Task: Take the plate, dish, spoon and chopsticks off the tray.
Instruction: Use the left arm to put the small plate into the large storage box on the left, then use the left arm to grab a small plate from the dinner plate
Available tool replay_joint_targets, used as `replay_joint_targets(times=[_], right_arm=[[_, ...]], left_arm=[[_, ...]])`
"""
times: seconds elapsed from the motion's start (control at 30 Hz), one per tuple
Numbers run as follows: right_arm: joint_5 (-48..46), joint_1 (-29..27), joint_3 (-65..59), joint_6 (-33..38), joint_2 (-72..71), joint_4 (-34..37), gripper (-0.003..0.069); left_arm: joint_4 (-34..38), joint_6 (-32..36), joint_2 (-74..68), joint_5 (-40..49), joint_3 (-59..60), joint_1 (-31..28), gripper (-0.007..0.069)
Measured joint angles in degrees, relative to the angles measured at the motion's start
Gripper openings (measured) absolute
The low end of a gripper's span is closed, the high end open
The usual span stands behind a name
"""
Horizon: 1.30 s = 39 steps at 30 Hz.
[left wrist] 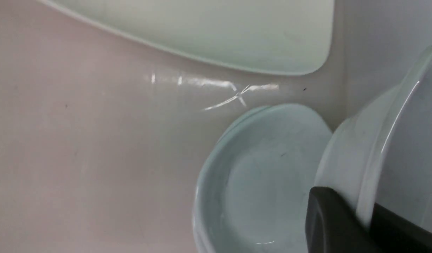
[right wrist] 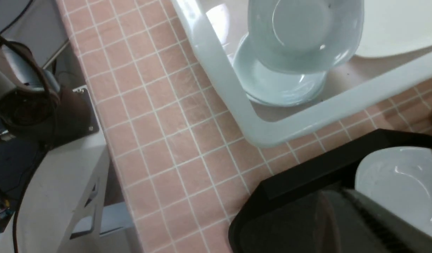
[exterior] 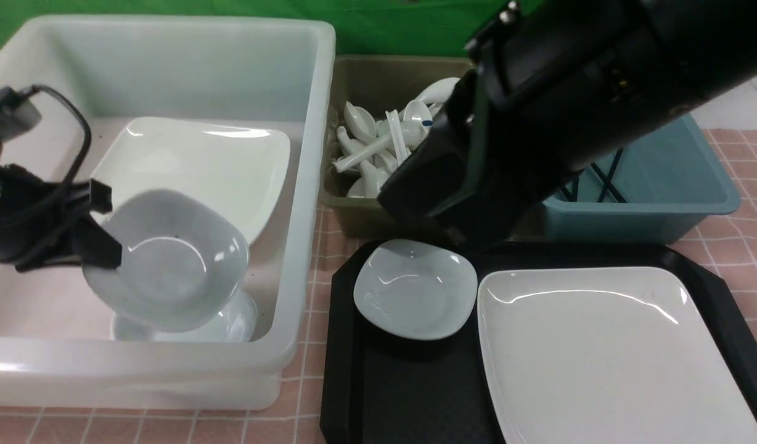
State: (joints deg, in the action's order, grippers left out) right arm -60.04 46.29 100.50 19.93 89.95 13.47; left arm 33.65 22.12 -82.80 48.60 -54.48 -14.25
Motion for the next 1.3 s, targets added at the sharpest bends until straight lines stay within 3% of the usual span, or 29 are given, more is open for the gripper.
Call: replay_joint_targets(times=[0.1,0.23,0.4,0.5,0.6,0.67,0.73,0.83,0.87,0.93,0.97,1.13,1.3], right_arm=[[-0.1,0.3,0.2,-0.4,2.5,0.0,0.0030],[-0.4,0.3,0.2,-1.6,3.5,-0.2,0.0030],[-0.8,0.3,0.4,-1.7,3.4,-0.3,0.0030],[-2.1,0.3,0.4,-2.6,2.8,-2.7,0.0030],[-3.6,0.3,0.4,-4.4,1.9,-7.0,0.0030],[-4.9,0.0,0.4,-6.9,0.4,-13.5,0.0030],[-4.9,-2.0,0.2,-8.4,-1.2,-17.1,0.0030],[-4.9,-6.9,-1.5,-9.3,-3.6,-18.9,0.0030],[-4.9,-7.3,-1.7,-9.4,-4.0,-18.9,0.0030],[-4.9,-11.2,-4.2,-9.7,-5.8,-19.1,0.0030],[-4.9,-14.0,-7.7,-10.0,-7.9,-18.6,0.0030],[-4.8,-19.1,-18.6,-10.5,-14.1,-16.3,0.0030],[-4.7,-19.9,-28.0,-11.9,-21.0,-14.9,0.0030]], left_arm=[[-0.5,0.0,-0.3,-2.2,2.5,0.0,0.0030],[-1.0,-0.1,-1.9,-3.6,4.0,0.0,0.0115],[-2.2,0.5,-2.7,-3.8,3.1,0.0,0.0355],[-4.7,-0.5,-1.3,-1.2,-0.6,0.0,0.0462],[-5.9,-2.6,0.3,1.1,-4.2,0.2,0.0484],[-6.6,-4.2,2.4,3.1,-8.3,2.8,0.0452],[-6.4,-4.6,3.9,3.6,-11.4,8.0,0.0351],[-6.4,-4.5,4.5,2.2,-14.7,20.4,0.0141],[-6.5,-4.5,4.5,2.1,-15.1,21.3,0.0127],[-7.8,-4.7,3.7,0.4,-16.9,29.9,0.0039],[-10.5,-6.4,1.8,0.0,-18.8,38.0,0.0011],[-21.7,-10.4,-8.1,-0.6,-22.5,52.2,0.0004],[-30.5,-14.1,-19.8,-0.7,-26.1,58.3,0.0093]])
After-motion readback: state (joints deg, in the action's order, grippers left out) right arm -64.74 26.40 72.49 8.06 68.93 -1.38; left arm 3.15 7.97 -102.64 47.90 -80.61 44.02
